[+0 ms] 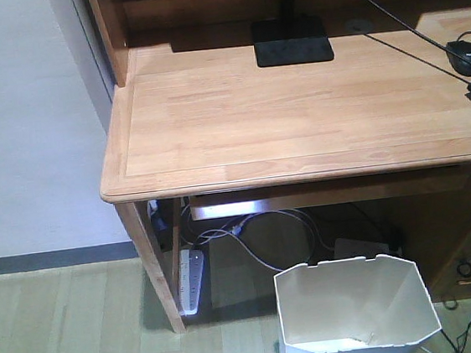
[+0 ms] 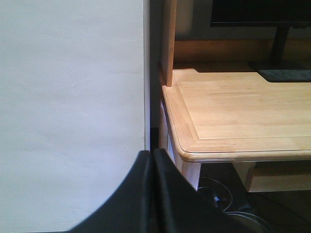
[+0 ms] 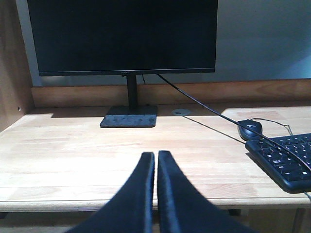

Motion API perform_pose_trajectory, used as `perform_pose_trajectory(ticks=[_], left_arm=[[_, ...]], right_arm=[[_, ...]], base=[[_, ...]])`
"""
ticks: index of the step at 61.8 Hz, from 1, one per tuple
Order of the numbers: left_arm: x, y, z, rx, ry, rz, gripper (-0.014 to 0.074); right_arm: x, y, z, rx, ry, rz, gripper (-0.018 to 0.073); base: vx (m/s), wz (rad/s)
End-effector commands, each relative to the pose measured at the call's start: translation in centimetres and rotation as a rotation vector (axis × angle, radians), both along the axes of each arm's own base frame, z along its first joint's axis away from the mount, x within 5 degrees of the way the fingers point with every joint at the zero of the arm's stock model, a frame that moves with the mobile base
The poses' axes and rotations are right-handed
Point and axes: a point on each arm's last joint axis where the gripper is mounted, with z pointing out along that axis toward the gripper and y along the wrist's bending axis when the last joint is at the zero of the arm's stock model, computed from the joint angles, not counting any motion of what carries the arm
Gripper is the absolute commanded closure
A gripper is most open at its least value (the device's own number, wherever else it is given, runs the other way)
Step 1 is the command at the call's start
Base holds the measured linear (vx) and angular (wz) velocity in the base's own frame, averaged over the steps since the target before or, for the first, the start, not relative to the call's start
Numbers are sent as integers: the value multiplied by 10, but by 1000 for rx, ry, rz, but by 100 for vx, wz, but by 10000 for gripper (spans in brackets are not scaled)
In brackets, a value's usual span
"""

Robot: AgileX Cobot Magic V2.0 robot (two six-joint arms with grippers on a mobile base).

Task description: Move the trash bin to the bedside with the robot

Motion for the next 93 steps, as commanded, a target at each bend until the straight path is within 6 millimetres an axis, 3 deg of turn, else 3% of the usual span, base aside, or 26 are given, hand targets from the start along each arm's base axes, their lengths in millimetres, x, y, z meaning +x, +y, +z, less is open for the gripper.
perform_pose_trajectory(ticks=[1, 65, 79, 93], left_arm=[[1, 0, -3, -14, -48, -4, 602], [1, 0, -3, -14, -48, -4, 602], [1, 0, -3, -14, -48, -4, 602], [1, 0, -3, -14, -48, -4, 602]], right_arm=[[0, 0, 1, -26, -66, 0, 570], [0, 0, 2, -26, -73, 0, 570], [-5, 0, 27, -25, -304, -3, 570], [0, 0, 66, -26, -267, -3, 570]], base=[[0, 0], [0, 0], [0, 0], [0, 0]])
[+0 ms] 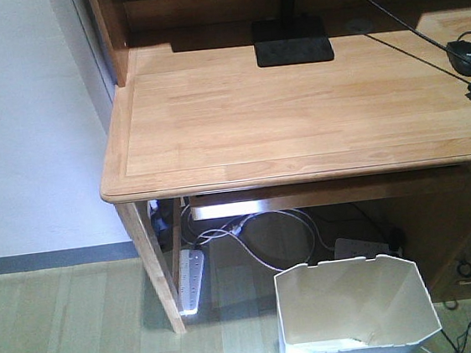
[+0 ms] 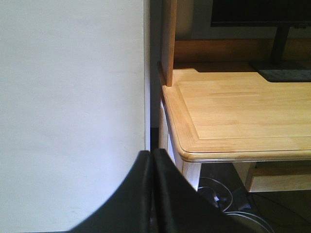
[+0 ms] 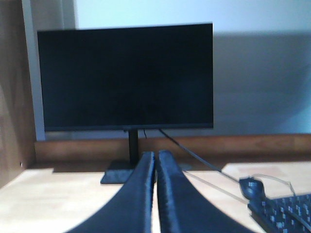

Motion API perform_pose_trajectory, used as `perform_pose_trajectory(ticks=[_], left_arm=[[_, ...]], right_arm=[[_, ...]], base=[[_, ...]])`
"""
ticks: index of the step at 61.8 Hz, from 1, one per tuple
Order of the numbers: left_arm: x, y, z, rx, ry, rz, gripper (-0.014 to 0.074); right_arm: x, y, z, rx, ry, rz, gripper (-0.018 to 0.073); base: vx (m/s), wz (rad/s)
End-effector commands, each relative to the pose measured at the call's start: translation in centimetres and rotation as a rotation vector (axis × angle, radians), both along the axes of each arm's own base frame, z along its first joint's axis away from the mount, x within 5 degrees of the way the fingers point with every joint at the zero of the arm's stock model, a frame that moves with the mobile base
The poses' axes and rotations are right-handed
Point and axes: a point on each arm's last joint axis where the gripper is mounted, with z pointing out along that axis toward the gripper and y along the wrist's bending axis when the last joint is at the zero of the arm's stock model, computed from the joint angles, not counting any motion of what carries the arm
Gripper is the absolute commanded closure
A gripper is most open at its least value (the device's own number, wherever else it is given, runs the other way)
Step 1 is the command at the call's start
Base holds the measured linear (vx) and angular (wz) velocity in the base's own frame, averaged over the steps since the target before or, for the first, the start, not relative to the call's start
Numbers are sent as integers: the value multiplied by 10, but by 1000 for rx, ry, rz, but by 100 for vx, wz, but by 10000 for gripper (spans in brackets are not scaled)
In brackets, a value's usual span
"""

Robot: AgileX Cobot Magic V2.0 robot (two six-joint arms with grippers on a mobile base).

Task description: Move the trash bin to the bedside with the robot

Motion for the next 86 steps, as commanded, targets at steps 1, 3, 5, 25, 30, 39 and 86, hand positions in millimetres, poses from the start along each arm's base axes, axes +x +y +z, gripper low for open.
perform_pose_trajectory(ticks=[1, 3, 5, 25, 30, 39, 86], left_arm=[[1, 0, -3, -14, -48, -4, 602], [1, 0, -3, -14, -48, -4, 602], [1, 0, -3, -14, -48, -4, 602], [1, 0, -3, -14, -48, -4, 602], [1, 0, -3, -14, -48, -4, 602], [1, 0, -3, -14, -49, -4, 602], [1, 0, -3, -14, -49, -4, 602]], right_arm=[[3, 0, 37, -26, -55, -3, 570], [6, 0, 43, -18, -35, -1, 570], [10, 0, 49, -3, -12, 1, 570], [51, 1, 75, 156, 237, 18, 570], [57, 1, 71, 166, 277, 16, 570], [61, 1, 67, 139, 311, 12, 568], [61, 0, 60, 43, 385, -2, 41]], base=[[0, 0], [0, 0], [0, 0], [0, 0], [0, 0], [0, 0], [0, 0]])
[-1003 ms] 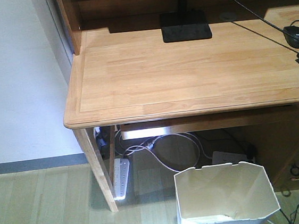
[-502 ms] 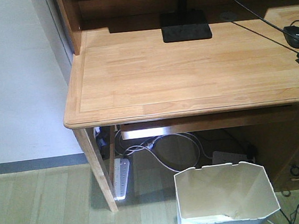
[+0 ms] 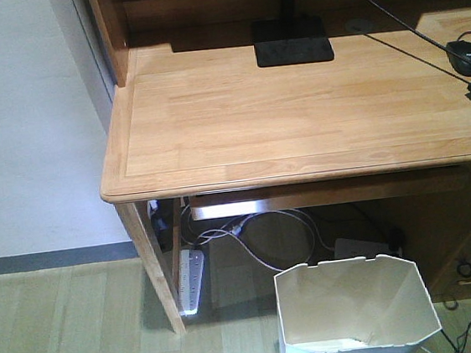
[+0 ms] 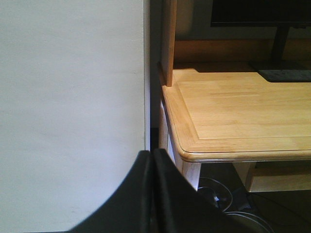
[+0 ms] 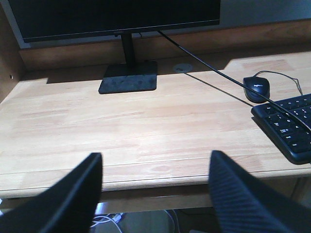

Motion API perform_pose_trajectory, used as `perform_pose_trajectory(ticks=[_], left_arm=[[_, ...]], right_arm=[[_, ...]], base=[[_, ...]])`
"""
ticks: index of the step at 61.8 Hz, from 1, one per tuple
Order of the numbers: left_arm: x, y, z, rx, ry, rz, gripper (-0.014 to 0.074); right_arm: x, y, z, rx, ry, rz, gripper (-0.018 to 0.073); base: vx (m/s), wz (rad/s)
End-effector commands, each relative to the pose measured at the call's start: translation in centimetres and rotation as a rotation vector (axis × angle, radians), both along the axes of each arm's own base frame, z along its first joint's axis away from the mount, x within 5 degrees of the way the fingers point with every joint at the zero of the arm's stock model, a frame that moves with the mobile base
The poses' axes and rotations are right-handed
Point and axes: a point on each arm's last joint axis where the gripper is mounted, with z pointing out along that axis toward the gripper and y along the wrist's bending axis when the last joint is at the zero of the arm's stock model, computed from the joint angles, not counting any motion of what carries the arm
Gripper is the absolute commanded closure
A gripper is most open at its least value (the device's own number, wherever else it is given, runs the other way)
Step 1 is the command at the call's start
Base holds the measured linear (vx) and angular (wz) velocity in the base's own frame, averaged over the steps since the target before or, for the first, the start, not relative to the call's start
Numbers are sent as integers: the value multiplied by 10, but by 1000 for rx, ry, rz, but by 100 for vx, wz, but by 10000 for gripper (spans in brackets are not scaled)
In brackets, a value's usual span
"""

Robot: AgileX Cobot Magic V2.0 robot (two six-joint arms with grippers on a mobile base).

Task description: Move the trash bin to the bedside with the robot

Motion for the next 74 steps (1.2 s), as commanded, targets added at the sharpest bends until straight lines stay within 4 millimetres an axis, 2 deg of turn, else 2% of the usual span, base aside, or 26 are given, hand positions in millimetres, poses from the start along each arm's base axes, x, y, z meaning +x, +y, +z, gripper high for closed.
perform_pose_trajectory(ticks=[1, 8, 16, 30, 35, 42, 52, 64, 74], left_arm=[[1, 0, -3, -14, -49, -4, 602], [1, 0, -3, -14, -49, -4, 602], [1, 0, -3, -14, -49, -4, 602], [1, 0, -3, -14, -49, -4, 602], [1, 0, -3, -14, -49, -4, 602], [1, 0, -3, -14, -49, -4, 602], [1, 0, -3, -14, -49, -4, 602], [1, 0, -3, -14, -49, -4, 602], [1, 0, -3, -14, -49, -4, 602]], right_arm=[[4, 0, 17, -27, -98, 6, 39], [3, 0, 14, 36, -55, -5, 39], [7, 0, 10, -2, 80, 2, 39], [35, -2, 22, -47, 286, -6, 39], [47, -2, 19, -48, 343, -5, 39], [65, -2, 6, -50, 449, -3, 39], [86, -7, -23, 9, 603, -39, 39], [101, -31, -47, 51, 689, -129, 39], [116, -45, -75, 60, 758, -128, 39]], base=[[0, 0], [0, 0], [0, 0], [0, 0], [0, 0], [0, 0], [0, 0], [0, 0], [0, 0]])
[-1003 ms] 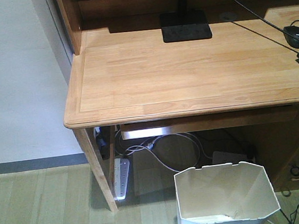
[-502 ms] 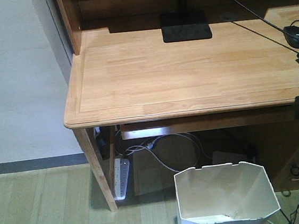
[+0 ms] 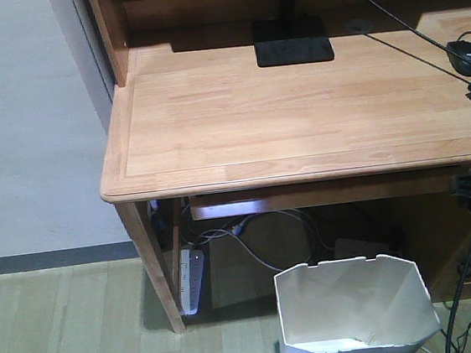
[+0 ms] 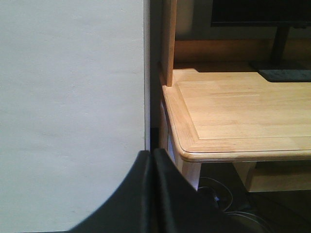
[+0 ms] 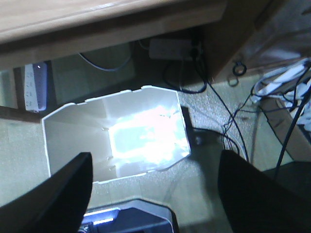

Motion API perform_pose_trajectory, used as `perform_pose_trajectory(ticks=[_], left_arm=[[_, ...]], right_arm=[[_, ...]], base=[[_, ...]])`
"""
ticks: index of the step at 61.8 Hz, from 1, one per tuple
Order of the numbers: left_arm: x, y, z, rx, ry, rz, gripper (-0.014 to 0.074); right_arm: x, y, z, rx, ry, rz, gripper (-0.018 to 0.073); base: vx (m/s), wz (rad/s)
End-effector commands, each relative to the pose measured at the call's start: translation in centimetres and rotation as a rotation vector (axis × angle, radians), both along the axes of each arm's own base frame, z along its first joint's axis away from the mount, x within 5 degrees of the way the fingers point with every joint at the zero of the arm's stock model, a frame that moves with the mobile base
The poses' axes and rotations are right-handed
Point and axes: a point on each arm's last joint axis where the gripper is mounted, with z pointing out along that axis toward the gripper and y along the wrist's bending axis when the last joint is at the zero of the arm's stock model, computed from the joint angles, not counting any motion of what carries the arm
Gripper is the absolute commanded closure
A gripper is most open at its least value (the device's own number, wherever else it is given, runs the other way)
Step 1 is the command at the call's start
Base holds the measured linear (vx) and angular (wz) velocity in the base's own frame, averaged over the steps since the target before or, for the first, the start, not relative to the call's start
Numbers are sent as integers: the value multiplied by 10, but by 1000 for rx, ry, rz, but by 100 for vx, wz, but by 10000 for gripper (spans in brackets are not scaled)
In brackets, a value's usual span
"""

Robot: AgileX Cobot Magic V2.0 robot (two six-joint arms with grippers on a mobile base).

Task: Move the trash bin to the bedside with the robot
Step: 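Lower the right gripper down to the rim of the white trash bin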

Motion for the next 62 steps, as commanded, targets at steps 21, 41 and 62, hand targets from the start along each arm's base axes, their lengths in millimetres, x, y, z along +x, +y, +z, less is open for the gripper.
perform_pose_trajectory(ticks=[21, 41, 62], left_arm=[[1, 0, -3, -14, -49, -4, 602], [1, 0, -3, -14, -49, -4, 602], [1, 0, -3, -14, -49, -4, 602]], right_arm=[[52, -33, -80, 73, 90, -6, 39], [88, -48, -158, 24, 185, 59, 39], [102, -54, -241, 22, 302, 104, 39]], base=[[0, 0], [0, 0], [0, 0]])
